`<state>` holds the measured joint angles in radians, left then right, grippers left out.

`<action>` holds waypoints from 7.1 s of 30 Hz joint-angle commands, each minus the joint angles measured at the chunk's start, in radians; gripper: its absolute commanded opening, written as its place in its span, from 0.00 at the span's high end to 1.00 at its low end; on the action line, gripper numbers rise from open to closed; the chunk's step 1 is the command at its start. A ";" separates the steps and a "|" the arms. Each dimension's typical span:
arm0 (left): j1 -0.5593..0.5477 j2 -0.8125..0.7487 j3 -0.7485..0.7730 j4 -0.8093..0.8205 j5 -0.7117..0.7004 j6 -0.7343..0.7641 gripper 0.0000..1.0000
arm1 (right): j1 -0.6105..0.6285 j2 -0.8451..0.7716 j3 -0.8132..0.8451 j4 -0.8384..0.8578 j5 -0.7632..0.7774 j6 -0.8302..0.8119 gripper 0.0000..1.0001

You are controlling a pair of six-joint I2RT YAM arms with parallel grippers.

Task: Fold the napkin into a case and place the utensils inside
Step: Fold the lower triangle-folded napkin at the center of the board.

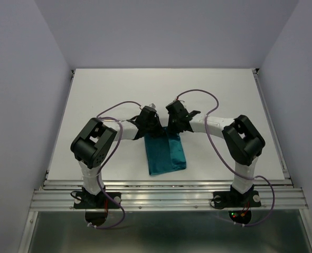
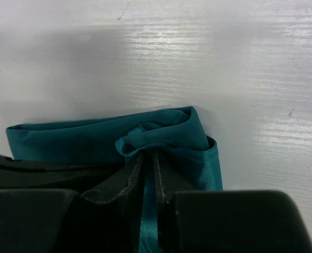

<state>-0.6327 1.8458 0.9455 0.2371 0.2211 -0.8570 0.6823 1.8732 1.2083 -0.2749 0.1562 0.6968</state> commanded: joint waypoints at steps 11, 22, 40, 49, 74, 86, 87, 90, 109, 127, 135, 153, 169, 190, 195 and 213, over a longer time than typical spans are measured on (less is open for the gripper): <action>0.002 -0.172 -0.036 -0.147 -0.072 0.021 1.00 | 0.010 0.002 0.056 0.023 -0.007 -0.002 0.82; 0.002 -0.154 0.013 -0.131 -0.046 0.016 1.00 | 0.010 -0.233 -0.041 -0.023 -0.015 -0.011 0.76; -0.004 -0.091 0.110 -0.059 0.041 0.049 1.00 | 0.010 -0.462 -0.435 -0.032 -0.121 0.089 0.78; -0.007 -0.030 0.174 -0.061 0.066 0.072 1.00 | 0.053 -0.514 -0.500 -0.050 -0.179 0.107 0.79; 0.007 0.044 0.207 -0.120 0.003 0.130 1.00 | 0.157 -0.359 -0.490 0.013 -0.204 0.127 0.80; 0.033 0.012 0.185 -0.142 -0.028 0.150 1.00 | 0.157 -0.370 -0.513 0.008 -0.172 0.164 0.80; 0.034 0.009 0.182 -0.140 -0.028 0.150 1.00 | 0.157 -0.370 -0.515 0.008 -0.172 0.165 0.80; 0.039 -0.002 0.173 -0.139 -0.034 0.145 1.00 | 0.157 -0.365 -0.516 0.009 -0.175 0.171 0.80; 0.057 0.061 0.190 -0.130 -0.017 0.162 1.00 | 0.157 -0.385 -0.480 -0.017 -0.172 0.147 0.80; 0.059 0.107 0.203 -0.122 -0.014 0.170 1.00 | 0.157 -0.559 -0.549 -0.101 -0.035 0.207 0.63; 0.061 0.110 0.208 -0.124 -0.012 0.168 1.00 | 0.157 -0.471 -0.559 -0.030 -0.118 0.170 0.65; 0.060 0.110 0.213 -0.122 -0.009 0.167 1.00 | 0.168 -0.408 -0.556 -0.049 -0.047 0.171 0.94; 0.061 0.027 0.255 -0.197 -0.080 0.207 0.62 | 0.168 -0.433 -0.494 -0.090 -0.027 0.135 0.66; 0.062 -0.192 0.208 -0.371 -0.246 0.245 0.38 | 0.318 -0.459 -0.340 -0.265 0.213 0.099 0.48; 0.059 -0.276 0.054 -0.326 -0.169 0.199 0.75 | 0.381 -0.399 -0.291 -0.250 0.215 0.079 0.50; 0.039 -0.270 -0.247 -0.142 -0.006 0.133 1.00 | 0.431 -0.252 -0.247 -0.225 0.169 0.055 0.58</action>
<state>-0.5892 1.5593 0.7246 0.0288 0.1848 -0.7067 1.0977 1.6051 0.9218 -0.5087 0.3145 0.7559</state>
